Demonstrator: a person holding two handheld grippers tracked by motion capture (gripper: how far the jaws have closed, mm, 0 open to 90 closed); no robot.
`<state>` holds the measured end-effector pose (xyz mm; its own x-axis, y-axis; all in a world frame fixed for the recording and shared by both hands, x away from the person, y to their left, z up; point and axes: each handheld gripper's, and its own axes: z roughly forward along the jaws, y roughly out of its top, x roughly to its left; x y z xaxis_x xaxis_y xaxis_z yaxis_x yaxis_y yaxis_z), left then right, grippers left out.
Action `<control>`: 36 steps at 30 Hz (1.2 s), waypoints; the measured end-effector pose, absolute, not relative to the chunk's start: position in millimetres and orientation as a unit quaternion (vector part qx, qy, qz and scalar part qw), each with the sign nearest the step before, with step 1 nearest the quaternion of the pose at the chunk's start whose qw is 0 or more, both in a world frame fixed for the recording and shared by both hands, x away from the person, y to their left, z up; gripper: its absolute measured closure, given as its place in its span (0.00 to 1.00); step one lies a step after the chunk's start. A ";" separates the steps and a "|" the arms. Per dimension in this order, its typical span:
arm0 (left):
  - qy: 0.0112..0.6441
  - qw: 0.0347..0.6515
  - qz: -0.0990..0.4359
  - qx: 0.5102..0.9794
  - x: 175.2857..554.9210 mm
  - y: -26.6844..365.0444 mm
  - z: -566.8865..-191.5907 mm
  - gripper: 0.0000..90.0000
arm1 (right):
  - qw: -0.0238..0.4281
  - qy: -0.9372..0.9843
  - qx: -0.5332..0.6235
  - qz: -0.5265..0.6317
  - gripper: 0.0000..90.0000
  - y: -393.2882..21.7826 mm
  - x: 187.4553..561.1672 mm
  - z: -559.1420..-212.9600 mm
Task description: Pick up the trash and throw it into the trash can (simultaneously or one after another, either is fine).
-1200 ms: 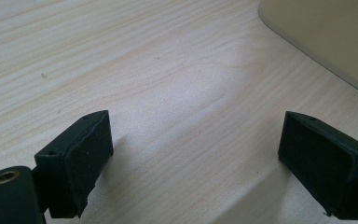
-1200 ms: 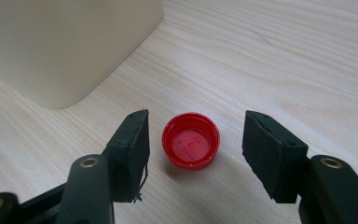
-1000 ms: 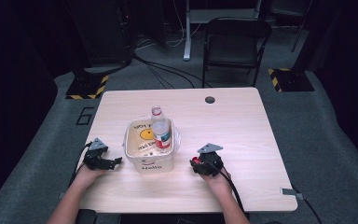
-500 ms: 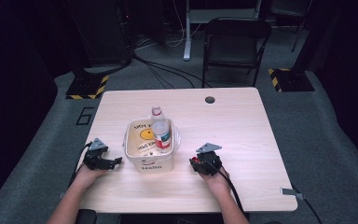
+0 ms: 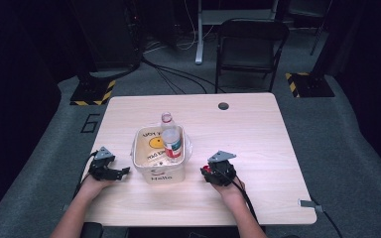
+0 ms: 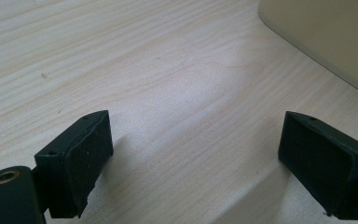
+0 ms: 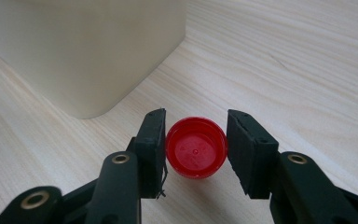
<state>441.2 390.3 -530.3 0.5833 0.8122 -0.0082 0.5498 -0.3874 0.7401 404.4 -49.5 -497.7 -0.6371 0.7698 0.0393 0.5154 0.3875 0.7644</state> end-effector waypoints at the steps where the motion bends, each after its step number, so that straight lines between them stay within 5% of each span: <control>1: 0.419 0.362 0.181 0.813 441.2 390.2 -530.3 0.11 | 0.163 0.817 0.392 0.389 0.64 -49.7 404.2 -496.4; 36: 0.420 0.361 0.181 0.813 441.1 390.1 -530.1 0.11 | 0.166 0.819 0.355 0.418 0.64 -56.1 399.2 -423.8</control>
